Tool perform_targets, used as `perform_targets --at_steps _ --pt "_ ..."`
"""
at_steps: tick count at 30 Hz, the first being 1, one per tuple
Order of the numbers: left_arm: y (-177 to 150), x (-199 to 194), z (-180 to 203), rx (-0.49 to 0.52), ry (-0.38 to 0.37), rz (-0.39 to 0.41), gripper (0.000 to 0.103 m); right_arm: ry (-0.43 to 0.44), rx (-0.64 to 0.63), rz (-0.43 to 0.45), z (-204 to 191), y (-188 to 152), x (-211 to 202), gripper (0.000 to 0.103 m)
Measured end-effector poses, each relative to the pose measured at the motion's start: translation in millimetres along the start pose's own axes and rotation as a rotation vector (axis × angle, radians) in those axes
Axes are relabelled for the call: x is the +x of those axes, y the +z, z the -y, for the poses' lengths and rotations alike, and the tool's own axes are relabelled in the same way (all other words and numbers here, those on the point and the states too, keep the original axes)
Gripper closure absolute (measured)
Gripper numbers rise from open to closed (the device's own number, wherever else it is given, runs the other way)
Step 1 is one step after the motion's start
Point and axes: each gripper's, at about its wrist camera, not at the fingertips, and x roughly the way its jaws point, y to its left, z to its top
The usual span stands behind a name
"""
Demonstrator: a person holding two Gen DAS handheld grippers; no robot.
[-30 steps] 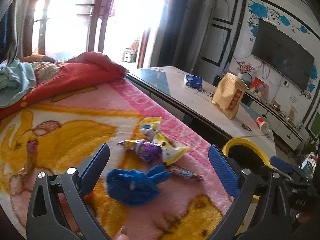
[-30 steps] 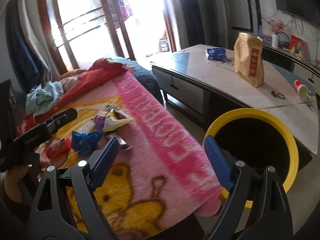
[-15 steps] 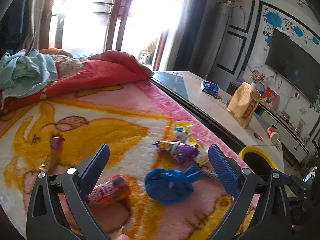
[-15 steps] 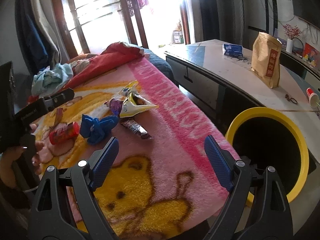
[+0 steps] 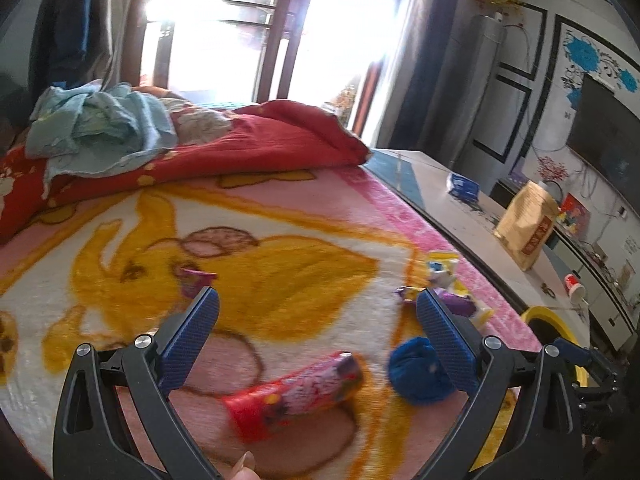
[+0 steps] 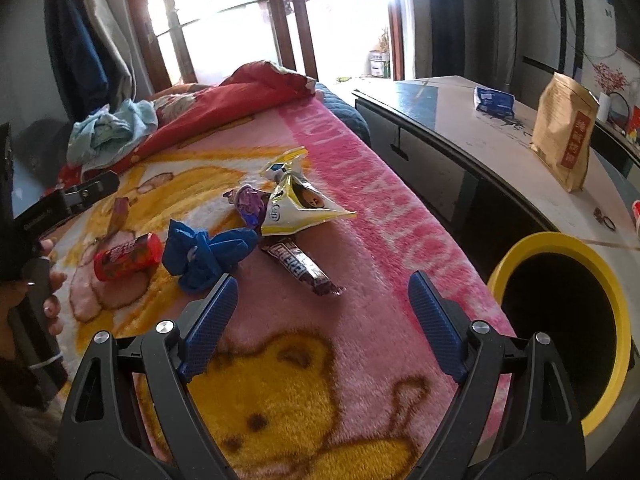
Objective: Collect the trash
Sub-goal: 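Grasp the pink candy packet with the left tool while the right tool grasps the chocolate bar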
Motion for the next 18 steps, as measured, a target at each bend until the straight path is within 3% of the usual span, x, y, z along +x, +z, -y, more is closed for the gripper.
perform_targets --at_steps 18 --pt "-0.8 19.7 -66.2 -0.088 0.111 -0.046 0.007 -0.033 -0.114 -0.059 -11.7 15.1 41.4 0.03"
